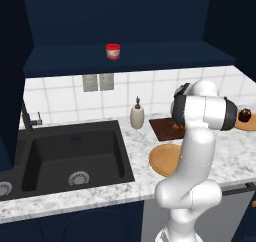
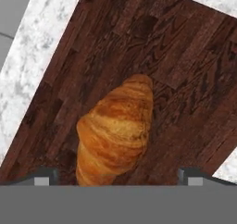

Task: From the different types of pastries on the counter, select a croissant and place it on the cutting board. Then retrieve a jar of jam from the cabinet and place it alongside the croissant on the cutting board.

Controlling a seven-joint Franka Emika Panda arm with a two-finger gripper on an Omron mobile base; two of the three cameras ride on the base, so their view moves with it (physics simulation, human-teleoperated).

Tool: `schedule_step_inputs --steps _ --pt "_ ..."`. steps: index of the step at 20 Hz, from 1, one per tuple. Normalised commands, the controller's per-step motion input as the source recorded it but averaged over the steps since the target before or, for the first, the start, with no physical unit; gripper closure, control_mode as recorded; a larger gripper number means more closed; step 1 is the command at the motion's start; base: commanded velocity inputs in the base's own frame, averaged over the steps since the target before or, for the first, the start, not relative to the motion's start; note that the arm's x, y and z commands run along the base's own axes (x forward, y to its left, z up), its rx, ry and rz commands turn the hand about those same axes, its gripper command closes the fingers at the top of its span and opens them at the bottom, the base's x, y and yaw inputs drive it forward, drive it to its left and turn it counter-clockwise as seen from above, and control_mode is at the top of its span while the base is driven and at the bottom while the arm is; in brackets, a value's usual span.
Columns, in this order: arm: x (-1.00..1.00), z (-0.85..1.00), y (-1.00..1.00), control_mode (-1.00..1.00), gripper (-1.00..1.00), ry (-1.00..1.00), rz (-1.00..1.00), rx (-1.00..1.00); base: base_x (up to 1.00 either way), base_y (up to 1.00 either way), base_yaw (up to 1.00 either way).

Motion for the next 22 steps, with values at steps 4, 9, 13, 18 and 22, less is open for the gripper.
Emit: schedule_step_inputs --steps 4,9,13,18,22 --pt "-0.97 0.12 0.32 -1.00 -1.00 -0.11 0.00 0.01 0.00 0.00 0.00" --pt "-1.00 0.09 0.22 -1.00 -1.00 -0.14 0.02 0.00 0.00 0.00 0.00" --pt "-0.99 -0.04 0.50 -1.00 -1.00 -0.16 0.09 -0.07 0.00 0.00 0.00" --pt "-0.82 0.48 0.57 -1.00 -1.00 -0.11 0.00 -0.06 0.00 0.00 0.00" --pt "-0.39 0.84 0.62 -1.00 -1.00 -0.02 0.00 -0.07 0.00 0.00 0.00"
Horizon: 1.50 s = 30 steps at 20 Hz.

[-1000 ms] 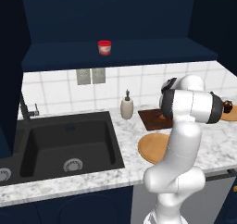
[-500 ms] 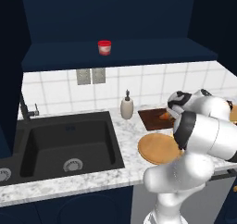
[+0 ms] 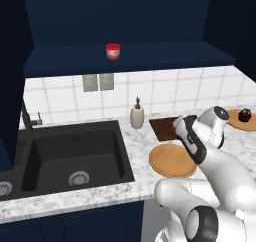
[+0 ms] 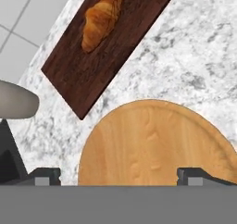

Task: From the different types of pastries on the counter, select a croissant and place it on the cutting board. Then retrieve a jar of jam from the cabinet and place it alongside the croissant on the cutting board.

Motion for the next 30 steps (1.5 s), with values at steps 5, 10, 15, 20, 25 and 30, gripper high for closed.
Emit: schedule_step_inputs --steps 5,10,15,20,25,30 --pt "-0.15 0.87 0.75 -1.00 -1.00 -0.02 0.00 -0.11 0.00 0.00 0.00" --pt "-0.05 0.99 0.53 -1.00 -1.00 -0.09 0.00 -0.12 0.00 0.00 0.00" --pt "0.00 0.93 0.38 -1.00 -1.00 -0.21 0.01 -0.17 0.00 0.00 0.00" --pt "0.00 0.94 0.14 -1.00 -1.00 -0.23 0.19 -0.22 0.00 0.00 0.00" --pt "-0.27 1.00 0.31 -1.00 -1.00 -0.06 0.20 -0.22 0.00 0.00 0.00" --pt "-0.36 1.00 0.46 -1.00 -1.00 0.02 0.05 -0.21 0.00 0.00 0.00"
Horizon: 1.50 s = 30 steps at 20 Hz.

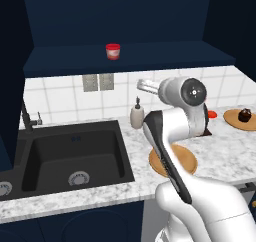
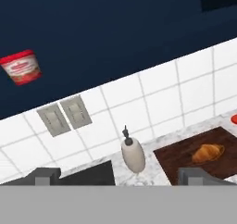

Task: From the different types of pastries on the counter, select a croissant and place it on the cutting board. Then retrieve a jar of jam from the cabinet and place it alongside the croissant on the cutting board.

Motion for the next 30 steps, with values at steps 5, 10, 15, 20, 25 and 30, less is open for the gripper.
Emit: schedule_step_inputs --steps 5,10,15,20,25,30 --pt "-0.21 0.93 0.39 -1.00 -1.00 -0.01 0.06 -0.24 0.00 0.00 0.00" --pt "0.07 0.33 0.27 -1.00 -1.00 -0.03 0.10 -0.14 0.00 0.00 0.00" --pt "0.22 -0.06 0.05 -1.00 -1.00 0.00 0.00 -0.01 0.00 0.00 0.00" --pt "0.23 -0.04 0.05 -1.00 -1.00 0.02 0.00 0.00 0.00 0.00 0.00" --pt "0.59 0.16 0.07 -1.00 -1.00 0.02 0.00 0.00 0.00 0.00 0.00" --pt "0.35 0.13 0.21 -1.00 -1.00 -0.08 0.07 -0.02 0.00 0.00 0.00"
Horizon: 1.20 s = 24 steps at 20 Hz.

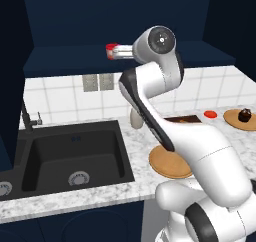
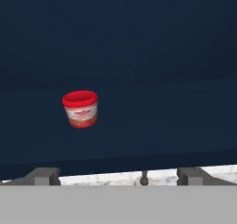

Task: From the different types of pastries on the counter, select a croissant and place it on the cutting board. Then retrieve a jar of jam from the cabinet and place it alongside the croissant on the cutting board.

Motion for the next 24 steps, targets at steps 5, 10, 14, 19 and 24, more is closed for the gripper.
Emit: schedule_step_inputs --steps 5,10,14,19,24 --pt "0.21 0.00 0.33 -1.00 -1.00 -0.04 0.11 -0.13 0.00 0.00 0.00" --pt "0.21 0.00 0.18 -1.00 -1.00 0.00 0.07 -0.17 0.00 0.00 0.00" --pt "0.18 0.00 0.15 -1.00 -1.00 -0.01 0.02 -0.08 0.00 0.00 0.00" --pt "0.24 0.00 0.05 -1.00 -1.00 -0.01 0.00 0.00 0.00 0.00 0.00" --pt "0.29 -0.07 0.15 -1.00 -1.00 0.00 0.01 0.00 0.00 0.00 0.00"
